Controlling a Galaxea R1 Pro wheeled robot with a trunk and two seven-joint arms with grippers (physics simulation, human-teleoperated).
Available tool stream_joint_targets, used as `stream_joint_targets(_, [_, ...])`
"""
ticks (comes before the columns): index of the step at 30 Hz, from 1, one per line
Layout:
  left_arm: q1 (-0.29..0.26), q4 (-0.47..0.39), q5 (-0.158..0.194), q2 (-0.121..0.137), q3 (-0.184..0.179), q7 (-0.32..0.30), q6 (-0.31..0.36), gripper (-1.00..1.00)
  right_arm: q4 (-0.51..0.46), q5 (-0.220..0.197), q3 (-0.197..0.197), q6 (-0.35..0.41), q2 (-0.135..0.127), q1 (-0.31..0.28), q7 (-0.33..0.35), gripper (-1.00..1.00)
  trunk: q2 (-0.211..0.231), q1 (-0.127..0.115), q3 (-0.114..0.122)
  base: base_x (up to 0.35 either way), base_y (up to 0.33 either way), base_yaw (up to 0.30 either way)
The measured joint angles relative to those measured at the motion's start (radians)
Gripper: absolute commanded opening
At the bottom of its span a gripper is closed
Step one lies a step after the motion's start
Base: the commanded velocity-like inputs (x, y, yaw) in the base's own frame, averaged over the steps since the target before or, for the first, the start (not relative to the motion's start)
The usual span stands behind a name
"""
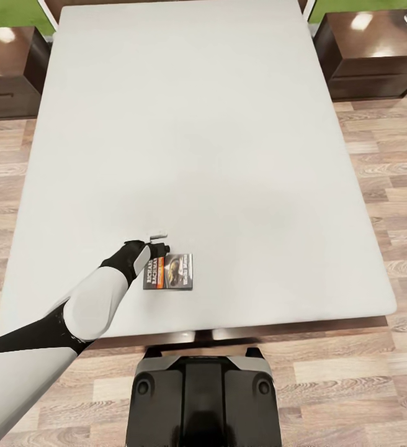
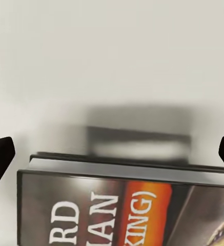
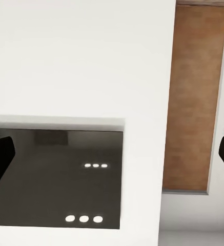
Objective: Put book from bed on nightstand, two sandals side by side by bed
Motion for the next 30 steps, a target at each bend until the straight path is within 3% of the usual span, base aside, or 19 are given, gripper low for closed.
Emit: stream_joint_targets(30, [0.000, 0.002, 0.000, -0.001, 0.000, 0.000, -0.010, 1.00, 0.000, 0.000, 0.001, 0.000, -0.001, 0.000, 0.000, 1.00, 0.000, 0.000, -0.022, 0.000, 0.000, 0.000])
